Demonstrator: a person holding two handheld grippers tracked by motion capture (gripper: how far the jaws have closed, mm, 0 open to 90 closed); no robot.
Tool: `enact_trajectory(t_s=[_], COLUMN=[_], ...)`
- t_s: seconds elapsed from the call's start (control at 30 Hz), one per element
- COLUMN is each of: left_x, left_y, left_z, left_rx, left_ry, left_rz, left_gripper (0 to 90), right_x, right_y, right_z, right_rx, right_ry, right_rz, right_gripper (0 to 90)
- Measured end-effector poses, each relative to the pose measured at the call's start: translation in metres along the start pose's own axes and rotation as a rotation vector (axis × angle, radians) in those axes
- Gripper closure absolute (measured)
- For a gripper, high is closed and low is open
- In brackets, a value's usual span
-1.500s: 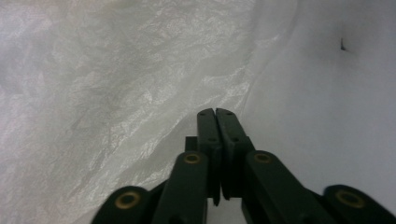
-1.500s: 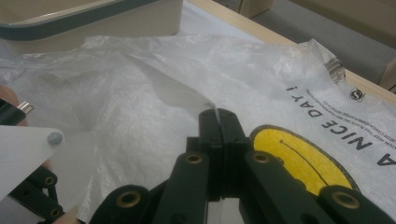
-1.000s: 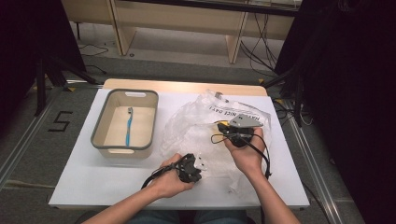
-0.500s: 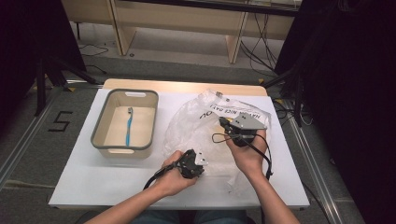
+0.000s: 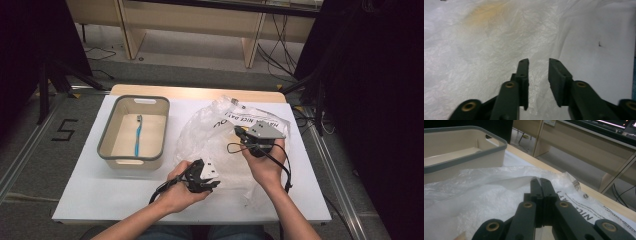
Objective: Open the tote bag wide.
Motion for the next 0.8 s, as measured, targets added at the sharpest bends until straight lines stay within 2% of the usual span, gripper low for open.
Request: enact_trajectory(t_s=[0.1,0.2,0.23,0.3,0.37,0.5,0.8], left_x=[-0.006,-0.012,-0.018,-0.025,-0.032,-0.041,-0.064], left_y=[0.000,-0.001,-0.003,-0.004,-0.005,-0.005,-0.002], left_z=[-0.002,-0.004,-0.004,-0.003,-0.002,0.003,0.014], left_rx=[-0.001,-0.022,-0.027,-0.032,-0.040,-0.068,-0.103], left_ry=[0.003,0.016,0.003,-0.014,-0.010,-0.020,-0.057], left_rz=[-0.015,-0.031,-0.048,-0.052,-0.052,-0.085,-0.118], left_gripper=[57.7,50.1,47.9,43.7,39.9,36.5,32.5], right_x=[0.000,0.001,0.001,0.002,0.002,0.003,0.004], right_y=[0.001,0.001,0.002,0.003,0.004,0.004,0.007], right_z=[-0.001,0.000,0.000,0.001,0.002,0.003,0.004], right_rx=[-0.002,0.001,-0.003,-0.001,-0.003,-0.003,0.002], right_ry=[-0.001,-0.006,-0.007,-0.011,-0.013,-0.018,-0.028], right_rz=[0.002,0.005,0.008,0.011,0.017,0.018,0.031], right_gripper=[90.0,90.0,90.0,90.0,90.0,90.0,90.0])
Point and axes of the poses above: each handheld gripper's, and its own axes: x roughly forward along the jaws, y roughly out of its underside, z roughly to its left, the point moved 9 cm from there along x, roughly forward along the jaws, and after that the axes turned 8 degrees about y, right-handed, at the moved point
